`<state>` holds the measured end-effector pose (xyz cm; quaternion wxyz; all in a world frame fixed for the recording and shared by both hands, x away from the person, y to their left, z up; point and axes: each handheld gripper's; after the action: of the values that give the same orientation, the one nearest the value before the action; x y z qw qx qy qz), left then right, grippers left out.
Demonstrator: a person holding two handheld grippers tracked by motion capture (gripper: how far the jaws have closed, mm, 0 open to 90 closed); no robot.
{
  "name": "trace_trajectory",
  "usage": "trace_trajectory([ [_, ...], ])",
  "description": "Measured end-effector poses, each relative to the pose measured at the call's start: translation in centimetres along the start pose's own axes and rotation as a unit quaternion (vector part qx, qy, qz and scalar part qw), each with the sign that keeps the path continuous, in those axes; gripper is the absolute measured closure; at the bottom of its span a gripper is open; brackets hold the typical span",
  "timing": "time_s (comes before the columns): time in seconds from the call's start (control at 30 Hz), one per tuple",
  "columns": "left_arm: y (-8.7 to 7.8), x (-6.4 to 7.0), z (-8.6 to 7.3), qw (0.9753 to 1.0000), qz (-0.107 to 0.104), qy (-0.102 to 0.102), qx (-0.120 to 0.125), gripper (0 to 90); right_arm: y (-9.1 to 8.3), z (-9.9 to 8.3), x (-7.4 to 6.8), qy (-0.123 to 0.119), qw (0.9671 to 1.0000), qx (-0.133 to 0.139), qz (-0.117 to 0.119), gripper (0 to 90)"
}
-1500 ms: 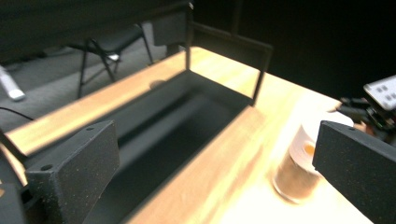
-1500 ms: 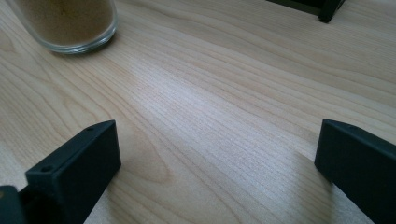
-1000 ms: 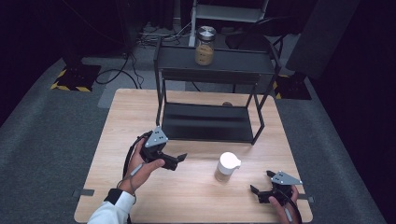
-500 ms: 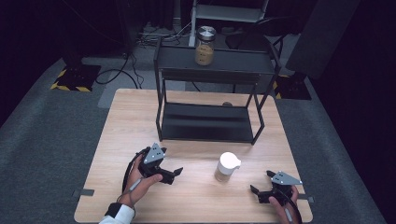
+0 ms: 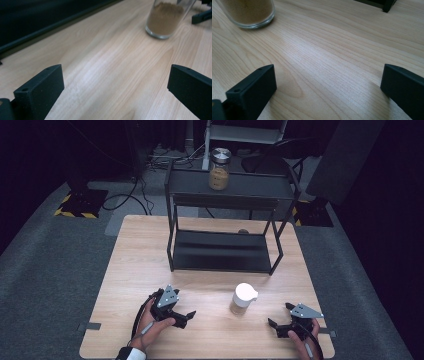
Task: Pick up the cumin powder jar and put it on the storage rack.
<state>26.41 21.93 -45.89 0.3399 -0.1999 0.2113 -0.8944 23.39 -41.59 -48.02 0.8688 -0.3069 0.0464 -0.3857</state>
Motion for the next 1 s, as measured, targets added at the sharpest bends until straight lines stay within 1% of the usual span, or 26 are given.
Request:
trace_trajectory([
  [0.13, 0.3, 0.0, -1.1, 0.9999, -0.005, -0.009, 0.001, 0.5, 0.0, 0.0, 0.0, 0.0, 1.0, 0.0, 0.0, 0.1],
  [0.17, 0.5, 0.1, -1.2, 0.9999, -0.006, -0.01, -0.003, 0.5, 0.0, 0.0, 0.0, 0.001, 1.0, 0.0, 0.001, 0.1],
  [0.3, 0.9, 0.4, -1.7, 0.9998, -0.006, -0.001, -0.019, 0.6, 0.0, 0.0, 0.0, 0.0, 1.0, 0.0, 0.0, 0.1],
  [0.33, 0.9, 0.5, -1.7, 0.9997, -0.003, 0.003, -0.022, 0.7, 0.0, 0.0, 0.0, 0.0, 1.0, 0.0, 0.0, 0.1],
  [0.4, 0.9, 0.5, -2.0, 0.9997, -0.004, -0.002, -0.025, 0.9, 0.0, 0.0, 0.0, -0.001, 1.0, 0.0, 0.0, 0.1],
  [0.47, 1.0, 0.3, -2.4, 0.9996, -0.009, -0.007, -0.025, 0.7, 0.0, 0.0, 0.0, 0.0, 1.0, 0.0, 0.001, 0.1],
  [0.53, 1.0, 0.5, -2.6, 0.9997, -0.009, 0.0, -0.024, 0.6, 0.0, 0.0, 0.0, 0.001, 1.0, 0.0, 0.001, 0.1],
  [0.73, 1.0, 0.8, -3.0, 0.9998, -0.008, 0.005, -0.019, 0.5, 0.0, 0.0, 0.0, 0.0, 1.0, 0.0, 0.001, 0.1],
  [0.8, 1.0, 1.1, -3.1, 0.9997, -0.001, 0.015, -0.018, 0.5, 0.0, 0.0, 0.0, 0.0, 1.0, 0.0, 0.001, 0.1],
  [0.87, 1.1, 1.6, -3.1, 0.9992, 0.01, 0.033, -0.021, 0.4, 0.0, 0.0, 0.0, 0.0, 1.0, 0.0, 0.001, 0.1],
  [0.9, 1.2, 1.7, -3.1, 0.9991, 0.009, 0.036, -0.022, 0.3, 0.0, 0.0, 0.0, 0.0, 1.0, 0.0, 0.001, 0.1],
  [1.0, 1.2, 1.7, -3.1, 0.9991, 0.009, 0.036, -0.022, 0.3, 0.0, 0.0, 0.0, 0.0, 1.0, 0.0, 0.001, 0.1],
])
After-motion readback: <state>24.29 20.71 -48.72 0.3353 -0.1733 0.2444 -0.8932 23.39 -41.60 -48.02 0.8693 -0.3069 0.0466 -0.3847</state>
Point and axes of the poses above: each handheld gripper's, and its own axes: y roughly forward along the jaws, z roughly out of its top, x roughly to its right, and after that the axes turned 10 degrees about -y, right-handed
